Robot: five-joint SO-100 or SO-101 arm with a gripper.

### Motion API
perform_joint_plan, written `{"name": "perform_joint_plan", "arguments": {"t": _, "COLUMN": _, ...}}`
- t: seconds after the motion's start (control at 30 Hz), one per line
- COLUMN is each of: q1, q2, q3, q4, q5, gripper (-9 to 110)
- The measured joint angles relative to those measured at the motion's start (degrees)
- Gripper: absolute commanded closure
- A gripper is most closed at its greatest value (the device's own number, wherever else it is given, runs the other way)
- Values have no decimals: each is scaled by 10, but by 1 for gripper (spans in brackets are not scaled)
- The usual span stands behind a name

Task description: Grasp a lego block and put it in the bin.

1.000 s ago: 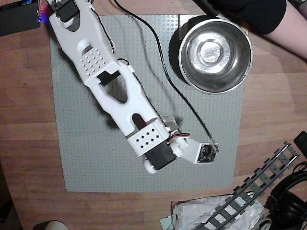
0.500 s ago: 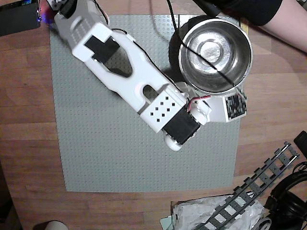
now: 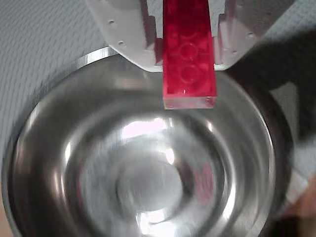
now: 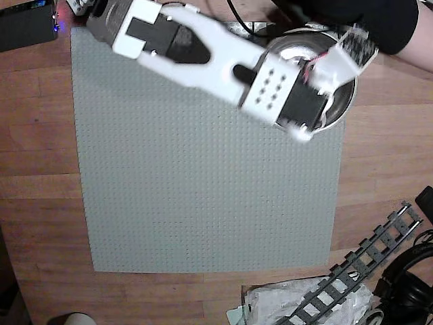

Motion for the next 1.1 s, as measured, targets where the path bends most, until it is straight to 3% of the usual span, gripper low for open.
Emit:
{"name": "perform_joint_plan", "arguments": {"t": 0.9, "q1": 13, "q2": -383, "q3": -316, "q4": 21, "q5": -31, "gripper": 101}}
{"name": "perform_joint_plan", "arguments": {"t": 1.0, "q1": 12, "q2": -383, "q3": -319, "q4": 23, "q5": -31, "gripper": 88}}
{"name": "perform_joint_plan", "arguments": {"t": 1.1, "q1": 19, "q2": -383, "q3": -324, "q4": 31, "q5": -32, "gripper": 85}}
